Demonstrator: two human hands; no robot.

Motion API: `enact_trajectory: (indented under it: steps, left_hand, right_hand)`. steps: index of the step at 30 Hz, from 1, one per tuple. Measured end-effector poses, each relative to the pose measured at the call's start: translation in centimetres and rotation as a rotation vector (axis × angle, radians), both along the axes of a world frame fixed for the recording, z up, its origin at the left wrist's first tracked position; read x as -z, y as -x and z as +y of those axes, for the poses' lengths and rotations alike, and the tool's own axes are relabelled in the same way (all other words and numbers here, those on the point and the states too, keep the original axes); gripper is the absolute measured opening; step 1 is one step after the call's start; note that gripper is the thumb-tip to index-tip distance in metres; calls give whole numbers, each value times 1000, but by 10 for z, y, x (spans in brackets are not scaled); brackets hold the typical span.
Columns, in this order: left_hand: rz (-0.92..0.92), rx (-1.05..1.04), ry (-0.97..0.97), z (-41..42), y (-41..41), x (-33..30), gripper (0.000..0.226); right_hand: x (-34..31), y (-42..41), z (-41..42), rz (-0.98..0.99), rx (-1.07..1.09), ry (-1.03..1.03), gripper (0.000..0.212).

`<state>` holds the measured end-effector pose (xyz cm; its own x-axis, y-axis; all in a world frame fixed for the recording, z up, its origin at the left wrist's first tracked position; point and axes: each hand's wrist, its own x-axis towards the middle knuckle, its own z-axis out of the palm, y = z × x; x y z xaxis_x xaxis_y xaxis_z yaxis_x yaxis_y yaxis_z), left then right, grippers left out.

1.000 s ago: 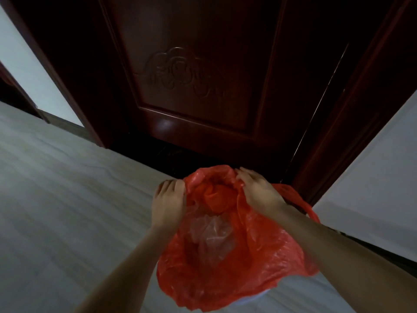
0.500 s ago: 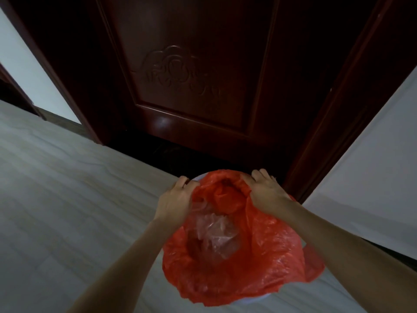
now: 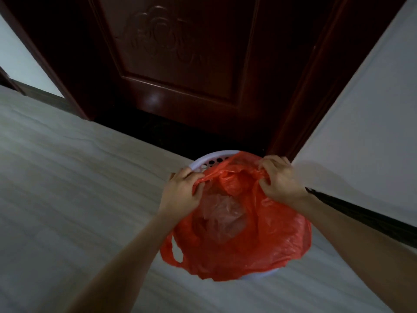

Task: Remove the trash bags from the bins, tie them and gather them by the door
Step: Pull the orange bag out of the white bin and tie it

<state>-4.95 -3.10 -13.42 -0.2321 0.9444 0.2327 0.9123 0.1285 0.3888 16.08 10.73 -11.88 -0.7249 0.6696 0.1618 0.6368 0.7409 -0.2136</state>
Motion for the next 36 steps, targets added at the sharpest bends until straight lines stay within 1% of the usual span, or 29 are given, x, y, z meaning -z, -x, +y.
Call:
enact_trajectory:
  steps: [2,3,4,6,7,8,9,11,13,15,17,19,20,21,23,24,27,28,30,32,34,36]
  left_hand:
    - [26,49,-13,-2,-11,1,28]
    - [42,70,-28,-3,-17,1,25]
    - [58,83,-44,-4,-23,1,22]
    - [111,82,-40,-6,-33,-4,18]
    - [157,65,5,-6,-35,-7,15]
    - [207,31,52,-6,-36,-9,13]
    - [264,-6,109,-5,-35,-14,18]
    - [338,-74,242,-4,-27,-23,28]
    - [302,-110,314,-5,-20,-31,37]
    - [159,-117,320,-12,-16,-33,41]
    - [13,-106,354,-21,-16,-36,40]
    - [15,-88,369,-33,-18,-39,35]
    - [40,-104,355,-36,-17,-40,32]
    - [75,-122,341,-38,-18,-42,29]
    - [122,-136,319,-36,-20,-50,29]
    - [128,-130,303,-33,-21,-53,30]
    - [122,-47,229,-25,-24,-63,32]
    - [147,5,182,-26,-26,-64,34]
    - [227,164,127,-29,-31,-65,47]
    - [272,278,156,-39,-36,-65,58]
    - [269,339,277,-50,-41,-65,70]
    - [329,398,459,-63,-46,-62,94]
  right_hand:
    - [-1,-13,-5,-28,-16,-14,31]
    - [-1,-19,-8,-35,-20,-13,35]
    - [-1,-25,-10,-53,-18,-13,41]
    - [-3,-36,-13,-174,-13,-22,57]
    - [-5,-41,-14,-261,-9,-34,60]
    - [-6,-45,-14,-342,-8,-58,58]
    - [-9,-48,-12,-390,-6,-86,54]
    - [-19,-53,-10,-436,14,-53,47]
    - [-28,-57,-9,-380,81,-18,44]
    - [-34,-64,-14,-330,114,36,51]
    - [-36,-72,-22,-286,145,157,60]
    - [-38,-82,-30,-290,202,277,66]
    - [-36,-88,-34,-315,224,310,64]
    - [-36,-93,-36,-349,244,318,57]
    - [-41,-95,-37,-404,284,278,39]
    - [-45,-94,-37,-411,298,238,33]
    - [-62,-79,-39,-373,284,165,31]
    - [-67,-73,-42,-362,274,181,33]
    - [-75,-63,-52,-380,231,204,39]
    - [-78,-60,-67,-425,115,225,51]
    - [-78,-62,-84,-434,-18,335,71]
    - [-71,-68,-101,-526,-111,445,93]
